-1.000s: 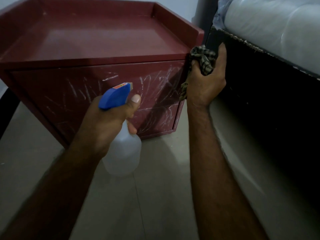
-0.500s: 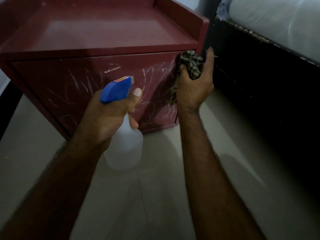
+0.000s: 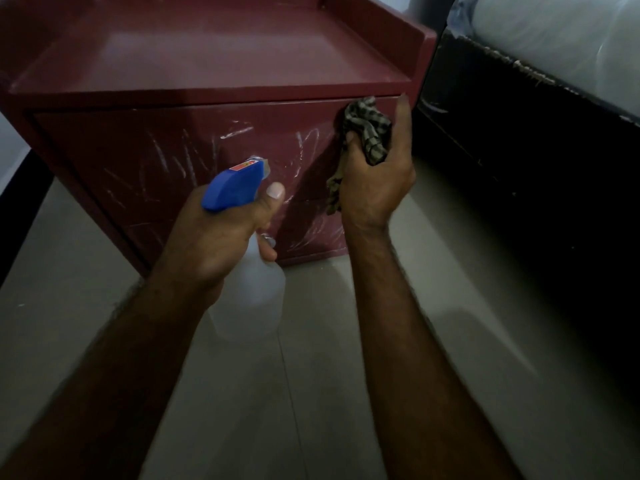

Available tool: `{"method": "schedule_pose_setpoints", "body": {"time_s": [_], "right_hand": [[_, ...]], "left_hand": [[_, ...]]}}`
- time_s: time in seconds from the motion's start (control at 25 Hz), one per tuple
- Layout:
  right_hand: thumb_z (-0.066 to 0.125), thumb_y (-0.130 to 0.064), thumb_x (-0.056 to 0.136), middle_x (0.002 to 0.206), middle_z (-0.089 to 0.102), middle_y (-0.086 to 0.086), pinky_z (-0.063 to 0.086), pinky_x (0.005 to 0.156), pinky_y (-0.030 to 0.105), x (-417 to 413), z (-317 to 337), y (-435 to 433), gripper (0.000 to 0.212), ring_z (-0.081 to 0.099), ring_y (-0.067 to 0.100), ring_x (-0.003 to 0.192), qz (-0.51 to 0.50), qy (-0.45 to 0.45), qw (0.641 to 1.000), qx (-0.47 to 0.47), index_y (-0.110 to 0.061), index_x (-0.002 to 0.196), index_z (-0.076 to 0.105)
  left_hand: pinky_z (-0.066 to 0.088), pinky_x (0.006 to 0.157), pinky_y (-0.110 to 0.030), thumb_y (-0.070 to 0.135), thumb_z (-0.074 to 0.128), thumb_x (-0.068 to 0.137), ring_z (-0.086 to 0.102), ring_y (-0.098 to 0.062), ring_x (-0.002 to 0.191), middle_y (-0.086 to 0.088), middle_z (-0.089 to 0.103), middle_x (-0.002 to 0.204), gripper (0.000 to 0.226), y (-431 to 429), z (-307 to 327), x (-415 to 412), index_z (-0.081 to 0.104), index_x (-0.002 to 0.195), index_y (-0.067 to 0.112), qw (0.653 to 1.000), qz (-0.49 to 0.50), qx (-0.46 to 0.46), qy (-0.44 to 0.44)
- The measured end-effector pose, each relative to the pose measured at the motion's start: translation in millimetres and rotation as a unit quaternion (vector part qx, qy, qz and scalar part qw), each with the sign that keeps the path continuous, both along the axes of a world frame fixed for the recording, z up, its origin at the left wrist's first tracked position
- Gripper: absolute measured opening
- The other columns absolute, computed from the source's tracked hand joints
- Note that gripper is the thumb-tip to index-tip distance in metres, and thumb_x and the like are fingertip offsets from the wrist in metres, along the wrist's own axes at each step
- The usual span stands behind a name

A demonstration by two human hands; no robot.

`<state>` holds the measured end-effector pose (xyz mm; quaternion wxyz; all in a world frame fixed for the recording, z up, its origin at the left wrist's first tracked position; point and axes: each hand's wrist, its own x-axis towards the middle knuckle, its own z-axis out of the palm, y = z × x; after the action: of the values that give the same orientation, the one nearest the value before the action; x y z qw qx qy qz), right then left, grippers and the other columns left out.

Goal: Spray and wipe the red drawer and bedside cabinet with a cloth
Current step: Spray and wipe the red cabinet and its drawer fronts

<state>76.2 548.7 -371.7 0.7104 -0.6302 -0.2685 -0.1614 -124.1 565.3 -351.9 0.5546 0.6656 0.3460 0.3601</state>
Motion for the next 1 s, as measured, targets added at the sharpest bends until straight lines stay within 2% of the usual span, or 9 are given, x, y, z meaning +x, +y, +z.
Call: {"method": "schedule_pose_setpoints", "body": {"time_s": [0.04,0.12,0.24,0.4,0.48,0.56,0.72,0.88,1.0], "right_hand": [[0.080,-0.008,0.083,0.133,0.066,-0.012,0.050,0.097,0.013,0.1,-1.6,0.6,0.074,0.066,-0.003,0.109,0.007,-0.005,1.000,0.000,-0.014,0.151,0.053],[0.079,-0.008,0.084,0.127,0.064,-0.019,0.047,0.094,0.008,9.3,-3.7,-2.3,0.071,0.061,-0.016,0.104,-0.002,-0.002,1.000,0.006,-0.015,0.150,0.054],[0.077,-0.006,0.082,0.123,0.062,-0.023,0.042,0.091,0.004,20.4,-2.5,-9.3,0.071,0.056,-0.026,0.099,-0.033,0.028,0.999,0.017,-0.013,0.150,0.055],[0.076,-0.009,0.084,0.123,0.069,-0.016,0.052,0.094,0.017,-2.9,-6.2,-0.7,0.070,0.069,0.002,0.105,0.007,-0.008,1.000,-0.014,-0.018,0.150,0.055],[0.076,-0.010,0.085,0.121,0.063,-0.022,0.052,0.096,0.019,-9.0,-9.9,2.4,0.070,0.067,0.004,0.108,0.029,-0.035,0.999,-0.027,-0.018,0.150,0.054],[0.076,-0.010,0.085,0.131,0.065,-0.016,0.052,0.101,0.024,-0.5,-10.6,0.3,0.070,0.066,0.008,0.117,0.030,-0.032,0.999,-0.020,-0.017,0.151,0.054],[0.077,-0.009,0.084,0.126,0.068,-0.018,0.048,0.095,0.011,8.5,-11.6,-1.5,0.070,0.065,-0.010,0.109,-0.001,0.010,1.000,0.020,-0.016,0.150,0.055],[0.078,-0.008,0.085,0.135,0.065,-0.012,0.047,0.102,0.014,-14.1,-19.2,6.8,0.067,0.066,0.002,0.118,0.035,-0.020,0.999,-0.003,-0.014,0.149,0.056],[0.078,-0.008,0.085,0.137,0.065,-0.010,0.048,0.103,0.016,-8.0,-20.4,3.7,0.067,0.065,-0.002,0.119,0.044,-0.028,0.999,-0.016,-0.014,0.148,0.057]], "left_hand": [[0.058,0.083,-0.050,0.052,0.073,0.088,0.071,-0.026,0.058,0.005,0.071,0.075,0.023,1.2,0.0,0.1,0.069,0.104,0.035,1.000,-0.002,0.000,0.000],[0.057,0.083,-0.051,0.052,0.073,0.088,0.070,-0.026,0.058,0.005,0.071,0.076,0.016,3.4,0.2,-0.8,0.070,0.094,0.037,1.000,-0.004,0.001,-0.002],[0.059,0.064,-0.033,0.048,0.074,0.090,0.069,-0.025,0.056,0.005,0.070,0.077,0.007,5.6,0.2,-3.2,0.070,0.094,0.042,1.000,-0.005,0.004,-0.012],[0.058,0.061,-0.026,0.045,0.073,0.091,0.068,-0.025,0.057,-0.001,0.068,0.080,0.011,6.8,-2.4,-4.0,0.070,0.099,0.038,1.000,-0.006,-0.003,-0.015],[0.058,0.062,-0.028,0.045,0.073,0.091,0.069,-0.025,0.058,0.001,0.068,0.078,0.017,8.0,-4.1,-3.3,0.068,0.104,0.033,1.000,-0.004,-0.008,-0.011],[0.059,0.066,-0.036,0.045,0.073,0.091,0.069,-0.026,0.059,0.004,0.069,0.077,0.023,8.2,-4.7,-2.9,0.067,0.105,0.028,1.000,0.000,-0.007,-0.007],[0.059,0.064,-0.035,0.047,0.073,0.091,0.069,-0.025,0.058,0.006,0.070,0.077,0.024,9.7,-2.9,-5.3,0.067,0.109,0.032,1.000,-0.001,-0.009,-0.012],[0.058,0.066,-0.034,0.047,0.072,0.091,0.069,-0.025,0.058,0.005,0.071,0.077,0.025,8.7,-0.4,-1.2,0.068,0.104,0.026,1.000,-0.001,-0.013,-0.010],[0.058,0.074,-0.040,0.047,0.071,0.091,0.069,-0.024,0.058,0.007,0.071,0.078,0.032,5.4,1.4,2.9,0.067,0.112,0.022,1.000,-0.002,-0.015,-0.008]]}}
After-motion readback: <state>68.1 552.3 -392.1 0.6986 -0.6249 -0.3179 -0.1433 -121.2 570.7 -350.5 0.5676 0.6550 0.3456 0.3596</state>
